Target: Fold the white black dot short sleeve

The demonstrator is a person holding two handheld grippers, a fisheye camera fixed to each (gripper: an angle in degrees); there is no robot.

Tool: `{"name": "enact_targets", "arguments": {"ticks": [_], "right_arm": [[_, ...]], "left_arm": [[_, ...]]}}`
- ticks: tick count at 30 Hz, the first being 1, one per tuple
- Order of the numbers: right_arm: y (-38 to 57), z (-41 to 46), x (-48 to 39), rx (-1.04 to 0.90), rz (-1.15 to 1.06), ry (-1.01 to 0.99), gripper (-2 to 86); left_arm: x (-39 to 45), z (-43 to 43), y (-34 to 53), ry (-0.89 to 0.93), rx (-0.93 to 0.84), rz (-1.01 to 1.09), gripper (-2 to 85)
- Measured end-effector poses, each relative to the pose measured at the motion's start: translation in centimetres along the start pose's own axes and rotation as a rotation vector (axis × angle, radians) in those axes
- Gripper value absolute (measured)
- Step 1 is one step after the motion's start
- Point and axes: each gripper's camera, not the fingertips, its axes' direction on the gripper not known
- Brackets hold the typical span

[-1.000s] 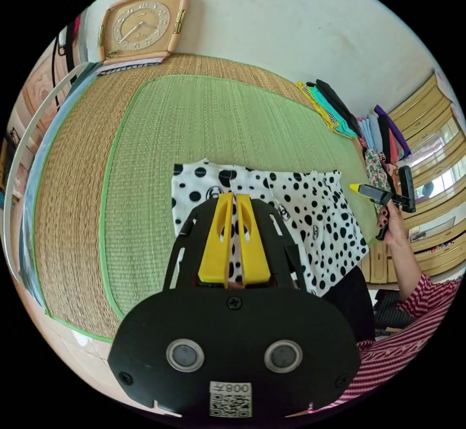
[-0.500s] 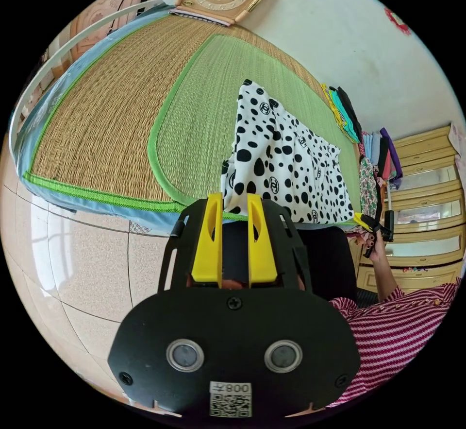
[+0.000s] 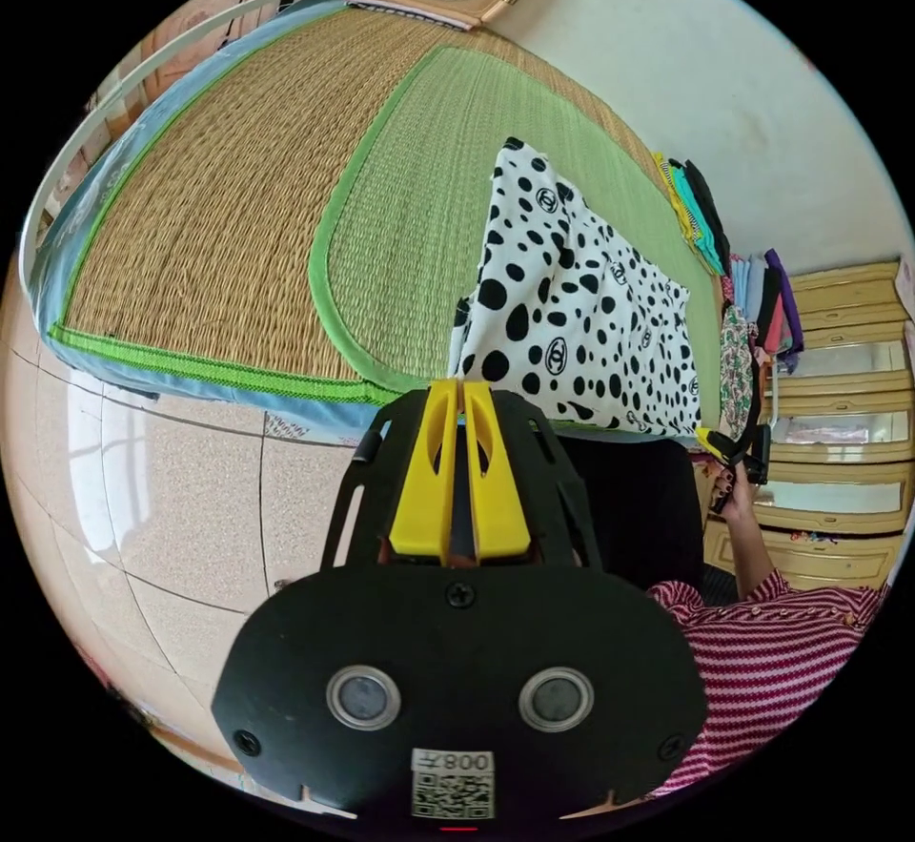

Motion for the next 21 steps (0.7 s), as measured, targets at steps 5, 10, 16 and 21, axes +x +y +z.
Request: {"name": "enact_targets", "arguments": {"ticks": [5, 10, 16, 21], "right_arm": [[0.5, -1.2, -0.4, 0.024, 0.011, -0.057, 1.1], [0.4, -2.4, -1.4, 0.029, 0.003, -0.083, 1.1], [0.0, -3.9, -2.8, 0.022, -0.005, -0.112, 1.2], [-0.5, -4.8, -3.6, 0.001, -0.005, -0.113, 1.3]], "left_arm": [[0.5, 0.4, 1.3, -0.086, 0.113, 0.032, 2.2], [9.0, 4.4, 2.1, 0.006, 0.155, 0.322, 3.2], [25.3, 19.8, 4.2, 0.216, -0.097, 0.766, 6.0], [36.4, 30.9, 8.4, 0.041, -0.192, 1.114, 7.7]]}}
